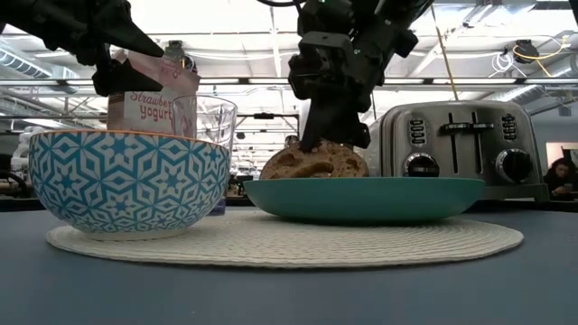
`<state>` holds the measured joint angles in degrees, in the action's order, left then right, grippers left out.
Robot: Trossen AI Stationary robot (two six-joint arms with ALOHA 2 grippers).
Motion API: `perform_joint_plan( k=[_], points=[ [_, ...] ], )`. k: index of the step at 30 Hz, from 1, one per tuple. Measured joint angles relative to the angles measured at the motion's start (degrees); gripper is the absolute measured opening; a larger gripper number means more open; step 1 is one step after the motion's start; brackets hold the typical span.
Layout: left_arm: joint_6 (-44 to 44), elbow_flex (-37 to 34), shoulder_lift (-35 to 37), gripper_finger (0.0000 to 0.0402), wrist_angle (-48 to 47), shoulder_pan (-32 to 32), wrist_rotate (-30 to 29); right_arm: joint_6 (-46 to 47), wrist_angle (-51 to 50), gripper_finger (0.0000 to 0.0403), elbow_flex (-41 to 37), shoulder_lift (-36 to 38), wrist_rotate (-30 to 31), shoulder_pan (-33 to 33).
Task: Arrange a breakfast setting
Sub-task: Put the toasted bagel on the green plate, then put the apple on the green plate
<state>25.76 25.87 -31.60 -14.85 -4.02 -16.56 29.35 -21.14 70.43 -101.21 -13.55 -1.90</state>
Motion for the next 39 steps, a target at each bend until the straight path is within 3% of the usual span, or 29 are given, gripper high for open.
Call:
perform_joint_plan(
  k=[18, 25, 39],
  points=[
    [0.0, 0.0, 0.0, 0.037, 0.0, 0.0, 0.0, -3.7, 0.0, 0.0084, 0.0, 0.2, 0.2, -2.2],
    [0.0, 0.0, 0.0, 0.037, 0.0, 0.0, 0.0, -4.7, 0.0, 0.0086, 0.0, 0.2, 3.3, -2.2],
    [0.2, 0.0, 0.0, 0.037, 0.0, 0.0, 0.0, -4.7, -0.1, 0.0152, 0.0, 0.2, 3.1, -2.2]
  ],
)
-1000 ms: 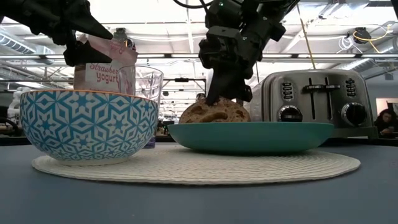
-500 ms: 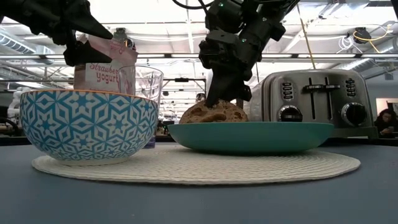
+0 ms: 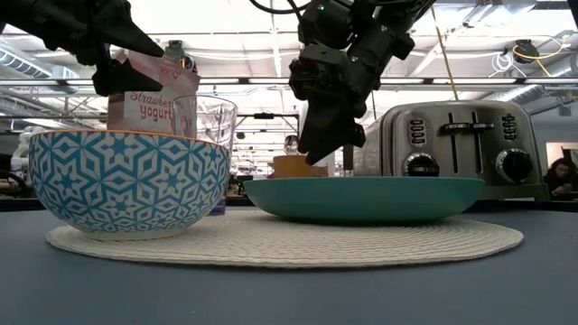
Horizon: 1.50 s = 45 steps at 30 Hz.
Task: Arrange a breakfast setting
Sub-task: Put the apple on the green plate
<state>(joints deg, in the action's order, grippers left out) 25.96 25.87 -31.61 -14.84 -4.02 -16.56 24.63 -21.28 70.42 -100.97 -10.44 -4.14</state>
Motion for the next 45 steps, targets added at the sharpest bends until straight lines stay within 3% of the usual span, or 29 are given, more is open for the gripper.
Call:
perform_joint_plan(
  k=[23, 40, 45],
  points=[
    [0.0, 0.0, 0.0, 0.037, 0.0, 0.0, 0.0, -0.1, 0.0, 0.0205, 0.0, 0.0, -0.1, 0.0],
    [0.0, 0.0, 0.0, 0.037, 0.0, 0.0, 0.0, 0.0, 0.0, 0.0203, 0.0, 0.0, -0.1, 0.0],
    [-0.1, 0.0, 0.0, 0.037, 0.0, 0.0, 0.0, 0.0, 0.0, 0.0233, 0.0, 0.0, -0.1, 0.0]
  ],
)
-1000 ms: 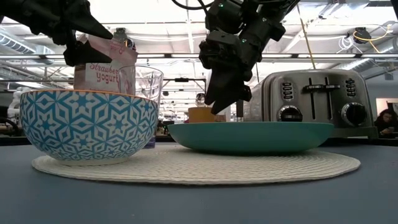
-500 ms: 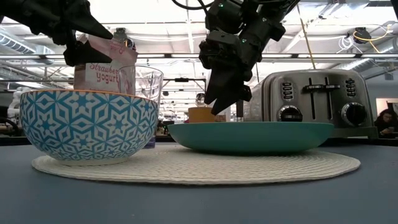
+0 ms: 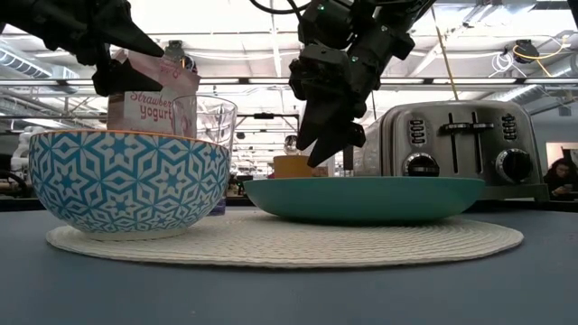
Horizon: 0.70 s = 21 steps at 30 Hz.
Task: Arrange a breakfast setting
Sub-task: Put the apple on the green plate
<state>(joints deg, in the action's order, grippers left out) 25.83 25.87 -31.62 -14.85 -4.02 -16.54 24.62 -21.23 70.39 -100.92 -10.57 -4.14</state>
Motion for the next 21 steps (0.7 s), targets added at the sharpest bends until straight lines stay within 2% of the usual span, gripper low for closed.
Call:
perform_joint_plan(
  k=[10, 15, 21],
  points=[
    [0.0, 0.0, 0.0, 0.037, 0.0, 0.0, 0.0, 0.0, 0.0, 0.0317, 0.0, 0.0, 0.0, 0.0],
    [0.1, 0.0, 0.0, 0.037, 0.0, 0.0, 0.0, -0.5, -2.7, 0.0326, -0.1, 1.5, -3.2, 0.0],
    [-0.1, 0.0, 0.0, 0.037, 0.0, 0.0, 0.0, 0.5, -7.9, 0.0326, -0.1, 8.9, -4.3, 2.8]
  ],
)
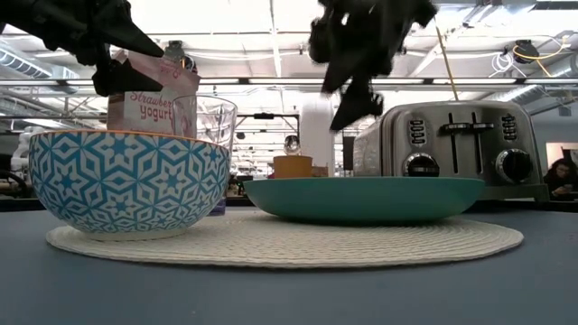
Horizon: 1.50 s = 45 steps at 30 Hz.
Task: Arrange a breakfast setting
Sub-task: Put the apple on the green plate
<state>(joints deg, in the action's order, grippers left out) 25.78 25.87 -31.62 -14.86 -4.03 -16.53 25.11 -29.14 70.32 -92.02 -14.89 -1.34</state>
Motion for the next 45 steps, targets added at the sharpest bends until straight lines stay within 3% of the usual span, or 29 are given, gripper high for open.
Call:
perform_joint_plan(
  k=[14, 20, 28, 45],
  points=[
    [0.2, 0.0, 0.0, 0.037, 0.0, 0.0, 0.0, 22.2, -24.5, 0.0326, 0.0, 15.9, 0.0, 16.0],
    [0.4, 0.0, 0.0, 0.037, 0.1, 0.0, 0.0, 33.5, -31.1, 0.0325, 0.0, 19.5, 5.0, 24.4],
    [0.7, 0.0, 0.0, 0.037, 0.1, 0.0, 0.0, 47.7, -33.2, 0.0325, 0.0, 18.7, 9.3, 36.1],
    [1.3, 0.0, 0.0, 0.037, 0.1, 0.0, 0.0, 79.6, -38.4, 0.0325, 0.1, 12.2, 8.9, 54.7]
  ],
)
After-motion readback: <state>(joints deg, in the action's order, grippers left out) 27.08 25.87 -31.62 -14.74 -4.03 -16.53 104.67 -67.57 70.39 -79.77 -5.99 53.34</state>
